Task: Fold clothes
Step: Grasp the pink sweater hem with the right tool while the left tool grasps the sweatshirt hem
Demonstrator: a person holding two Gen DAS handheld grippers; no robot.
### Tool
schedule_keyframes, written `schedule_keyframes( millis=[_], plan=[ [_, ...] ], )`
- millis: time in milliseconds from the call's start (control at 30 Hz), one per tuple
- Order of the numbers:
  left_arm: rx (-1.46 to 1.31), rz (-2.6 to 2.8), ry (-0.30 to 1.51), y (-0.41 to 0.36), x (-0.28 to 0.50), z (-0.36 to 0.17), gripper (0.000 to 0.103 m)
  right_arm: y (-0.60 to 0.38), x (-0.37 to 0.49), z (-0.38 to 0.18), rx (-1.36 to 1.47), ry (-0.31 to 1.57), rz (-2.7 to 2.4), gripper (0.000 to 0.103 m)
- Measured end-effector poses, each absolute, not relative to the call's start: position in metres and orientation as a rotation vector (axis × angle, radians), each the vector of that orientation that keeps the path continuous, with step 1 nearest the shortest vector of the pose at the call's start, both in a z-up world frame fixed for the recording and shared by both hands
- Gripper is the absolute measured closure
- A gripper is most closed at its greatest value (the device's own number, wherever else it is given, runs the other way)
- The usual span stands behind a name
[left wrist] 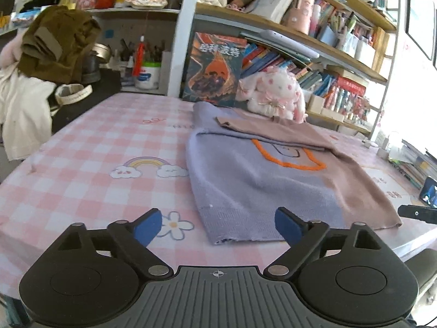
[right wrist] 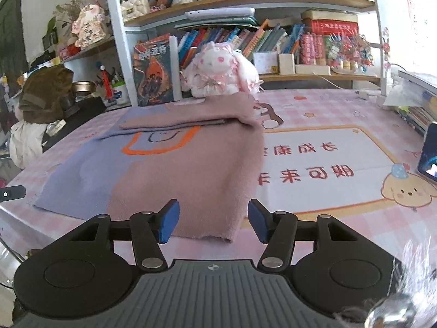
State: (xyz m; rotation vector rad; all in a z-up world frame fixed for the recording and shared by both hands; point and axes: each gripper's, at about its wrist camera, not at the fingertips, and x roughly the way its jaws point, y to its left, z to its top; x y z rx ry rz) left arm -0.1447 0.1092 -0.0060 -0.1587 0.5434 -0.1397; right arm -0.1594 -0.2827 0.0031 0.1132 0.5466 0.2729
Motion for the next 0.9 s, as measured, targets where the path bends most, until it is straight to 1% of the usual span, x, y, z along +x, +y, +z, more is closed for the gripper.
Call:
schedule_keyframes(
  millis=[33, 133, 200, 233, 300, 333, 367, 400, 433, 467, 500, 567, 667, 800, 900],
  plan=[
    [-0.156, -0.145, 0.55, 0.108, -0.141, -0.007, 0.026, -0.285, -0.159, 0.002, 0.122, 0.549, 0.266, 0.051],
    [-0.191, -0.134, 0.58, 0.11, -0.127, -0.014, 0.045, -0.291, -0.152, -0.001, 0.16, 0.562, 0.248, 0.052],
    [-0.214, -0.117, 0.599, 0.113, -0.117, -0.019, 0.049, -0.293, -0.146, -0.003, 0.174, 0.577, 0.241, 0.057],
    [-0.212, -0.109, 0.6, 0.113, -0.114, -0.021, 0.054, -0.294, -0.143, -0.004, 0.18, 0.585, 0.239, 0.059],
    [-0.204, -0.096, 0.597, 0.113, -0.109, -0.023, 0.058, -0.294, -0.136, -0.007, 0.189, 0.6, 0.235, 0.063],
    [-0.21, -0.102, 0.597, 0.112, -0.107, -0.023, 0.069, -0.293, -0.133, -0.008, 0.189, 0.606, 0.235, 0.064],
    [-0.22, -0.113, 0.598, 0.112, -0.105, -0.024, 0.076, -0.291, -0.13, -0.01, 0.189, 0.613, 0.234, 0.069],
    [-0.234, -0.123, 0.598, 0.112, -0.104, -0.025, 0.087, -0.29, -0.127, -0.011, 0.187, 0.616, 0.234, 0.074],
    [-0.253, -0.139, 0.596, 0.113, -0.103, -0.026, 0.095, -0.288, -0.125, -0.011, 0.178, 0.612, 0.235, 0.079],
    [-0.282, -0.162, 0.59, 0.115, -0.103, -0.026, 0.097, -0.286, -0.122, -0.011, 0.169, 0.614, 0.24, 0.09],
    [-0.319, -0.186, 0.572, 0.118, -0.105, -0.023, 0.098, -0.286, -0.12, -0.01, 0.176, 0.614, 0.25, 0.093],
    [-0.367, -0.233, 0.521, 0.121, -0.114, -0.014, 0.099, -0.293, -0.123, -0.003, 0.252, 0.581, 0.281, 0.094],
    [-0.398, -0.261, 0.499, 0.124, -0.121, -0.006, 0.098, -0.307, -0.132, 0.017, 0.363, 0.5, 0.316, 0.094],
    [-0.442, -0.261, 0.546, 0.127, -0.116, -0.014, 0.098, -0.306, -0.129, 0.02, 0.339, 0.533, 0.332, 0.094],
    [-0.44, -0.255, 0.591, 0.125, -0.113, -0.019, 0.089, -0.305, -0.126, 0.011, 0.336, 0.58, 0.321, 0.094]
  ],
)
